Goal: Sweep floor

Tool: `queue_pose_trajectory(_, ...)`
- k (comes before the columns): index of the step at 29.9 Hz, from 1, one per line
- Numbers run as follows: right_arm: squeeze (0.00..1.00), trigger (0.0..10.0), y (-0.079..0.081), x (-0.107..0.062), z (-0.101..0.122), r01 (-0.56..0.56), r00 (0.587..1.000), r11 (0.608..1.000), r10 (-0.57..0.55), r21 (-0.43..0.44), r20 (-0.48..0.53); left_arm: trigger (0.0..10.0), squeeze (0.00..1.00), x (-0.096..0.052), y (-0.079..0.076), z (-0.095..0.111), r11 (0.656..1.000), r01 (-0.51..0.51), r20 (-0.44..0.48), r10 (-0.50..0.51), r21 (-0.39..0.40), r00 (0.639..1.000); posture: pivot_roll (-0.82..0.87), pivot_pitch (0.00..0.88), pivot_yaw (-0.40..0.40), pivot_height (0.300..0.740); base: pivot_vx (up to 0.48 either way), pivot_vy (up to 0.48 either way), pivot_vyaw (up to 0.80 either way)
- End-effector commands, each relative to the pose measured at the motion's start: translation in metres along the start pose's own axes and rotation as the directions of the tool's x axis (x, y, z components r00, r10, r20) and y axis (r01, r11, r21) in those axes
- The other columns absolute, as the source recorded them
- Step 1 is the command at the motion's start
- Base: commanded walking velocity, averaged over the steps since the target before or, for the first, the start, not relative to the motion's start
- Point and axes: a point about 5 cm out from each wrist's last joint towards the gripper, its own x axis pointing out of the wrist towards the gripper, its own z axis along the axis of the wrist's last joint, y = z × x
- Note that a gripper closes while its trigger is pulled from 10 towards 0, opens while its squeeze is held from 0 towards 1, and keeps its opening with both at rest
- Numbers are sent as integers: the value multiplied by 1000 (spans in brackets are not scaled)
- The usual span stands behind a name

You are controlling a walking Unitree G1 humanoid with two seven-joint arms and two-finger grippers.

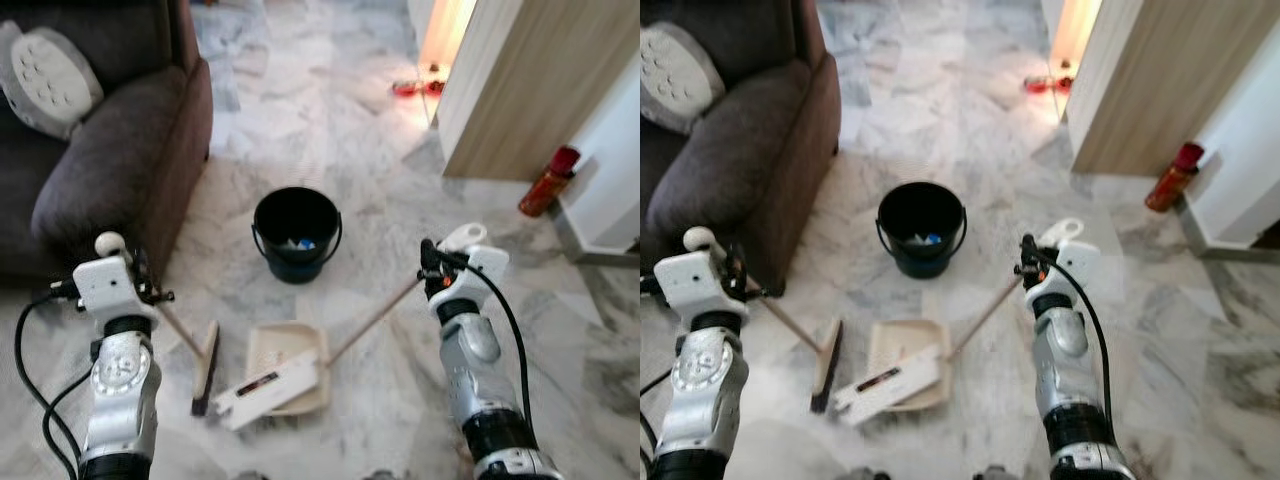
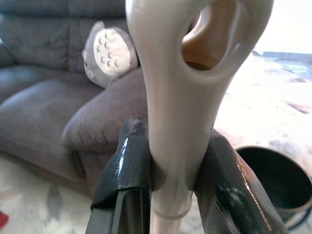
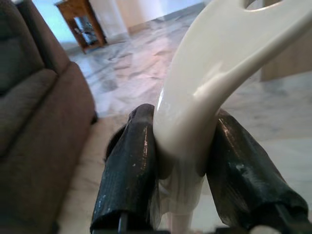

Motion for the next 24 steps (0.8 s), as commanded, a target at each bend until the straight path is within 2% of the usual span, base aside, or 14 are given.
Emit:
queue_pose_trajectory(1, 0, 10000, -4, 1, 5, 11, 1000, 1000, -11, 1, 19, 10000, 0, 2, -4, 12, 1000, 13, 58, -14, 6, 998, 70, 138, -19, 740, 352, 0, 0)
queue_pose_trajectory(24, 0, 10000, -4, 1, 4, 2, 1000, 1000, -2, -1, 12, 10000, 0, 2, -3, 10, 1000, 5, 56, -6, 17, 998, 69, 143, -22, 740, 353, 0, 0)
